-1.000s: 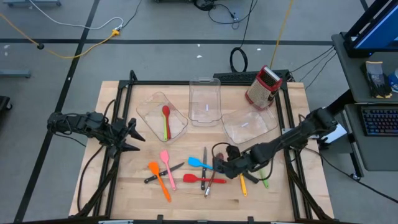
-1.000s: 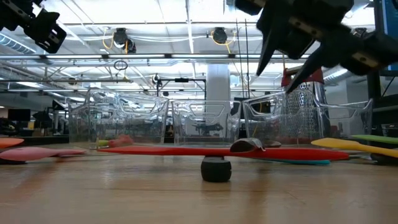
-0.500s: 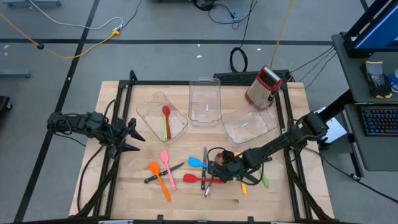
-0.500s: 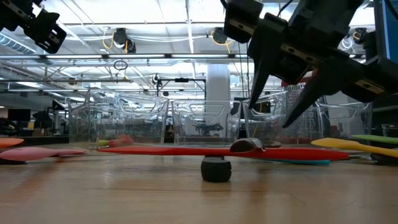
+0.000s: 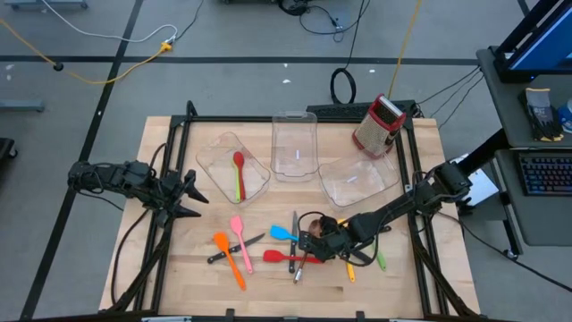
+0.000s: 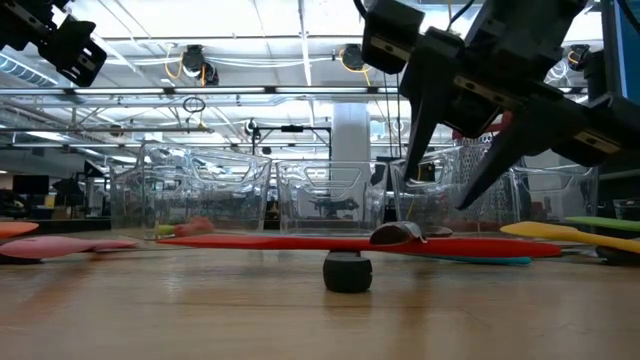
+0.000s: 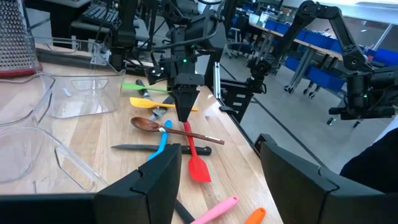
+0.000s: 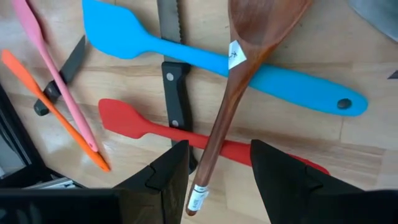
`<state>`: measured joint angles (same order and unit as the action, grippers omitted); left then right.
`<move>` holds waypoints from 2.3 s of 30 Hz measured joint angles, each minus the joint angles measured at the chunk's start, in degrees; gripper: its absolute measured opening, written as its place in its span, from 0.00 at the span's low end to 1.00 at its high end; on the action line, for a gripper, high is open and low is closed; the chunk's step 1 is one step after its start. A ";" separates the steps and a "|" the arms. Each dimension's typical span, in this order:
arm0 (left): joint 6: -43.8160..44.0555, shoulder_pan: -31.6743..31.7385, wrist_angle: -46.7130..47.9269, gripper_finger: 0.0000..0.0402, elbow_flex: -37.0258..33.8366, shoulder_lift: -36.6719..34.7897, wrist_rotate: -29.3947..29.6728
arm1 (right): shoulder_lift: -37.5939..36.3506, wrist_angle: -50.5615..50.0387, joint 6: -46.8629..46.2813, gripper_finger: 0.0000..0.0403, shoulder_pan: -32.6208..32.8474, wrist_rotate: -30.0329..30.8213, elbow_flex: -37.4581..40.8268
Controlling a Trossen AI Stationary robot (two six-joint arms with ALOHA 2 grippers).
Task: Pick & Place Kitchen Items
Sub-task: Put the brown serving spoon into the left bin
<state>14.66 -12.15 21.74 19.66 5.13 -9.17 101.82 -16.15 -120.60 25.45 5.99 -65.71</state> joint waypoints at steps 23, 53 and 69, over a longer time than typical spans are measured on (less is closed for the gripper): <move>-0.92 0.01 -0.52 0.56 0.00 0.00 0.24 | 0.00 -1.93 -3.22 0.41 -1.88 -0.06 0.02; -0.92 0.01 -0.88 0.56 0.00 0.02 0.28 | 3.17 1.33 -4.26 0.41 -1.73 -0.05 0.09; -1.11 0.01 -0.90 0.56 0.00 0.02 0.28 | 3.17 6.07 -4.76 0.41 -1.73 -0.05 0.07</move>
<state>13.54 -12.14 20.84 19.66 5.15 -8.88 104.99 -10.09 -125.36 23.73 5.93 -65.65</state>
